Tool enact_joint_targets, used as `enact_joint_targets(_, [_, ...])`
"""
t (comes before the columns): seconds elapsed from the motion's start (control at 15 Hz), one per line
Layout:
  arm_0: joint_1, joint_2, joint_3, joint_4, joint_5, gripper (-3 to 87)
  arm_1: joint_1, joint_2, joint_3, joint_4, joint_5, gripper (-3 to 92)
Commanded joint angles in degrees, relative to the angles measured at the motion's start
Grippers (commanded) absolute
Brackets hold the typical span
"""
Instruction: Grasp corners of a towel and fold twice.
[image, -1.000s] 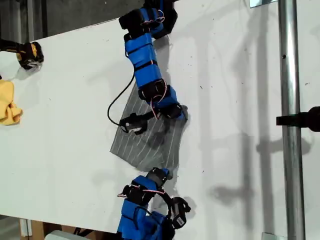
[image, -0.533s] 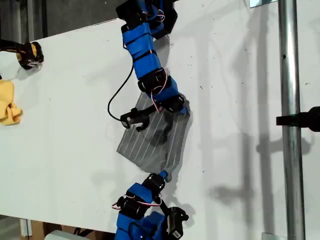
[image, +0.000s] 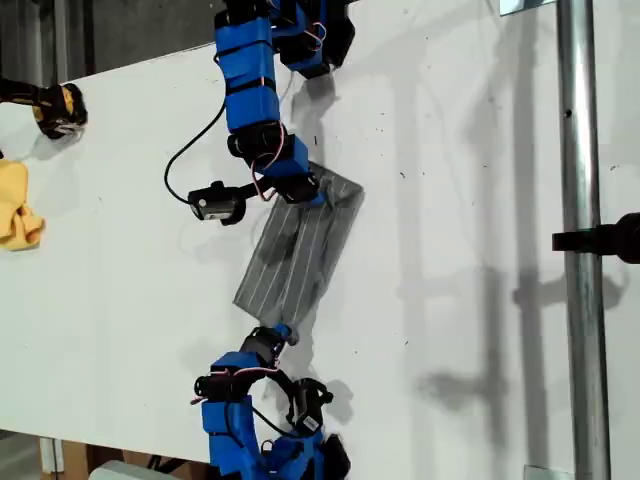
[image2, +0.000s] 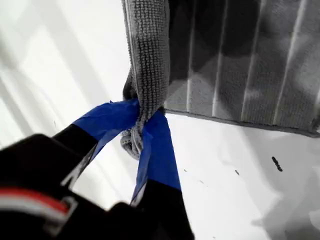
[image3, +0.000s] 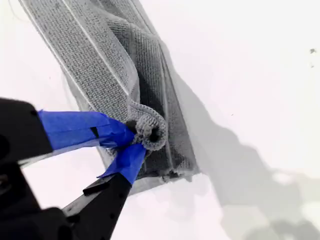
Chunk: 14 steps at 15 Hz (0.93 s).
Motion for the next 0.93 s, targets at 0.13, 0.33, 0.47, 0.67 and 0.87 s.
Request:
enact_joint_targets(0.13, [-10.1,-12.3,-15.6,-0.6,7.9,-1.0,9.3,8.3,5.3,4.6,-1.6,-0.2])
enact_joint_targets(0.33, [-16.3,-21.4,-28.8,2.0,12.0,-1.0,16.0,13.1,9.4,5.2,-5.5,-0.2])
enact_joint_targets(0.47, [-19.3,-27.9,-38.3,4.0,14.6,-1.0,21.0,16.4,10.7,5.5,-9.6,-0.2])
enact_joint_targets(0.67, [-22.1,-31.9,-46.5,4.6,15.6,-1.0,27.1,22.0,10.9,5.8,-16.2,-0.2])
enact_joint_targets(0.87, [-22.8,-31.4,-46.1,4.0,16.3,-1.0,27.2,23.3,12.0,5.3,-18.6,-0.2])
